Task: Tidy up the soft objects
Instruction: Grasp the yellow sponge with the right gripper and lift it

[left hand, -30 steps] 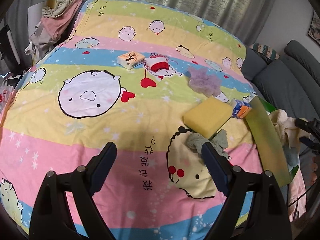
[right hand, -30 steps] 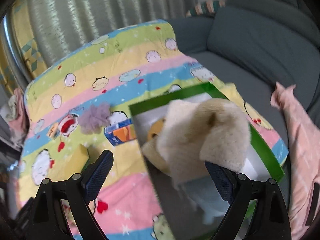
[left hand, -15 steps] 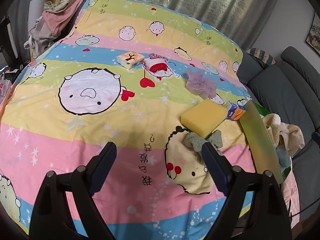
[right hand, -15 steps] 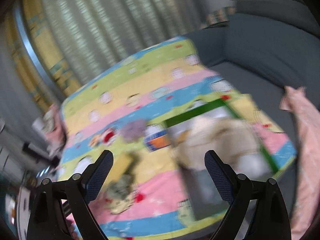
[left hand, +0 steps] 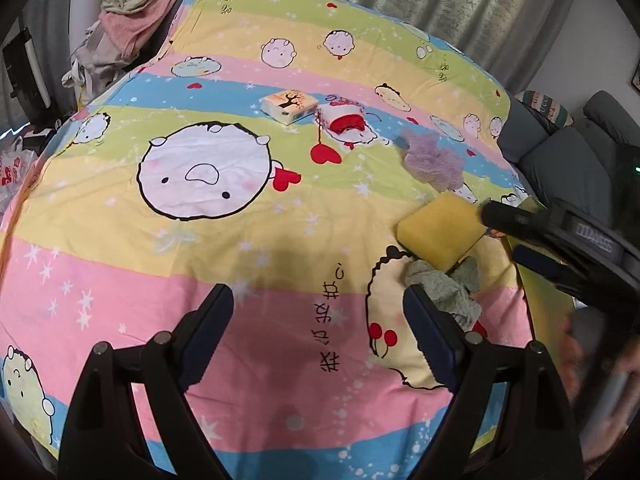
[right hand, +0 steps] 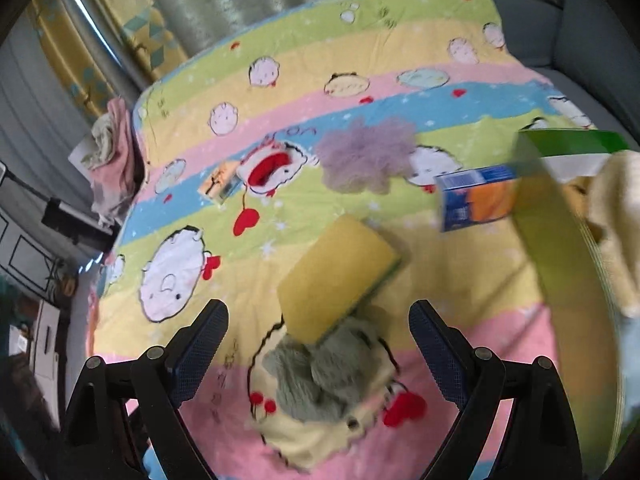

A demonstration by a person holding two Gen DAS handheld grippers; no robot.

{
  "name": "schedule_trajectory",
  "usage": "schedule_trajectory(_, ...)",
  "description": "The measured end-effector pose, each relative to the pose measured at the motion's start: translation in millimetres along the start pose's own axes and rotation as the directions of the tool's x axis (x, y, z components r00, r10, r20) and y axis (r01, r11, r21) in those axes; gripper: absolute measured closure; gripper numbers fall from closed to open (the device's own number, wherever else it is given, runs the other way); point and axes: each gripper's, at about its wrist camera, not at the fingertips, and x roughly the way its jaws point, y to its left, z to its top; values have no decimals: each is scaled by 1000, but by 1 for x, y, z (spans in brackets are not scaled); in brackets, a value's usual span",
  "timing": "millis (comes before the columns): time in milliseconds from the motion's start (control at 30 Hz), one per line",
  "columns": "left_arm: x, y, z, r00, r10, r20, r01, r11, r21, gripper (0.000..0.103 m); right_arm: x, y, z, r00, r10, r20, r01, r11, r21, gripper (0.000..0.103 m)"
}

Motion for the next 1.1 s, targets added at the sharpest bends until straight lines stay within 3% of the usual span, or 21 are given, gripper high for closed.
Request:
schedule_trajectory(33,0,1,0,1000,4,-1,-4,1000,-2,17,9,0,2,1000,-7,-3,7,1000,2,11)
schedule_trajectory(100,1,3,1,1000,15,-1,-15,1000,-5,17,23,-4,6,998,-59,18,58,998,24,24)
schedule_trajectory(167,2,4,0,1000,20,-4,-20,1000,-6,17,33,-12,8,995,-87,41,84,995,54,44)
schedule_trajectory(200,3,5,0,1000,21,-5,-21,1000,-7,17,37,-17,9,997,-72,37,69,995,72,60)
schedule_trajectory(233,3,6,-1,1000,21,-7,-21,1000,-7,17,42,-23,9,999,-42,31,39,994,99,67)
schedule_trajectory(333,3,10,-2,1000,24,-11,-24,1000,-20,17,48,-31,7,999,37,27,-41,990,135,73)
schedule_trajectory(433,-1,19,-1,1000,19,-2,-19,998,-60,17,31,-13,8,991,93,101,-99,993,65,73)
schedule_trajectory(567,-10,34,1,998,53,27,-50,993,-102,17,-10,16,2,936,269,228,-275,961,-3,73)
schedule_trajectory(667,-18,53,0,996,74,39,-67,986,-154,17,-22,40,-9,908,345,239,-344,938,-46,73)
schedule_trajectory(733,-23,69,-2,994,98,39,-89,977,-194,17,-14,52,-17,914,358,192,-357,933,-43,73)
schedule_trajectory(833,-29,83,-4,987,154,37,-143,966,-215,17,16,64,-27,916,396,59,-396,918,-6,73)
schedule_trajectory(933,-32,92,-6,986,161,33,-150,963,-225,17,47,75,-40,912,404,-75,-404,915,15,73)
schedule_trajectory(1033,-29,98,-8,989,151,7,-145,962,-231,17,68,90,-53,918,343,-198,-358,933,-41,71)
schedule_trajectory(1067,-27,99,-9,989,147,-1,-143,962,-231,17,72,96,-56,925,306,-226,-329,942,-72,65)
schedule_trajectory(1100,-26,99,-10,990,139,-10,-138,963,-231,17,73,101,-58,934,265,-239,-296,949,-105,54)
